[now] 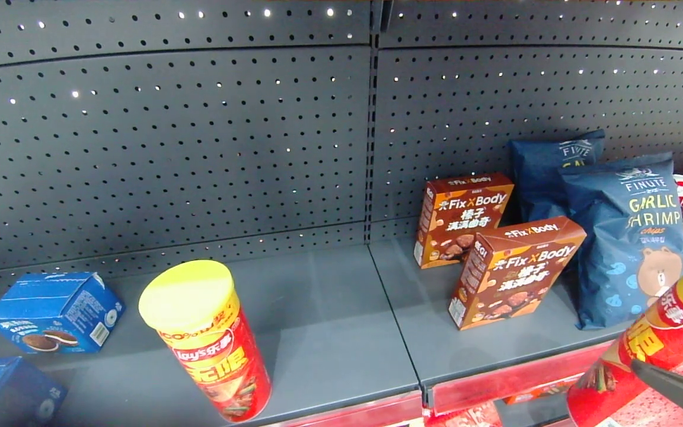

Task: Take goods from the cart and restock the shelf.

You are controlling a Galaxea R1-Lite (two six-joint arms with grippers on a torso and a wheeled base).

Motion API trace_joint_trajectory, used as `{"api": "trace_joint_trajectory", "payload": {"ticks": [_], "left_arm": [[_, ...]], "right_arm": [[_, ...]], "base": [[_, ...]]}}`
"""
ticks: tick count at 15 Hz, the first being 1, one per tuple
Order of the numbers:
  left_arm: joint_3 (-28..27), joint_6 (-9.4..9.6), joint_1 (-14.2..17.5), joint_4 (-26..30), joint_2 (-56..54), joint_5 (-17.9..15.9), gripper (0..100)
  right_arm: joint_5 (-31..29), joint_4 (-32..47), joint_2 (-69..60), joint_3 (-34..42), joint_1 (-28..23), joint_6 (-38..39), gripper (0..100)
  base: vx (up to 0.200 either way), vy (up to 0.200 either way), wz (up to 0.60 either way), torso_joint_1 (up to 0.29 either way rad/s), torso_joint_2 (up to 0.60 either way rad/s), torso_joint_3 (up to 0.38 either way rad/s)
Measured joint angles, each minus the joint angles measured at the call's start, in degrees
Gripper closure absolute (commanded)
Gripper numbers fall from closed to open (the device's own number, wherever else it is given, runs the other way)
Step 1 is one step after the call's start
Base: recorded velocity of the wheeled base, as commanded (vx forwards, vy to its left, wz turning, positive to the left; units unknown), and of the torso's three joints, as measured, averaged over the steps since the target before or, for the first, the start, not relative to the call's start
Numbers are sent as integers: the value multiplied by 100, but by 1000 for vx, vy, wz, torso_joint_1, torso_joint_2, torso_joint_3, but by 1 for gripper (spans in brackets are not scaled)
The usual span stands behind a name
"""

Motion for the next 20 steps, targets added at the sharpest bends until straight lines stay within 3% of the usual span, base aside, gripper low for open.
{"api": "trace_joint_trajectory", "payload": {"ticks": [2,4,5,6,7,9,15,20], "left_arm": [[2,254,0,27,-15,422,0],[20,494,0,363,-20,1051,0],[20,507,0,302,-20,1072,0],[20,477,0,300,-20,1075,0],[27,296,0,295,-20,1073,0],[29,148,0,289,-20,1072,0],[29,139,-2,284,-20,1086,0],[29,145,-5,284,-20,1064,0]], "right_arm": [[9,0,46,-108,6,-5,100],[9,-4,73,-251,33,-60,100],[12,-1,77,-288,66,-72,100],[15,-4,77,-323,122,-79,100],[12,-1,77,-360,243,-85,100],[11,2,77,-434,472,-85,100],[-87,7,274,-729,987,-85,100],[-29,-23,547,-889,998,172,100]], "base": [[0,0,0,0,0,0],[0,0,0,0,0,0],[0,0,0,0,0,0],[0,0,0,0,0,0],[0,0,0,0,0,0],[0,0,0,0,0,0],[0,0,0,0,0,0],[0,0,480,0,3,5]]}}
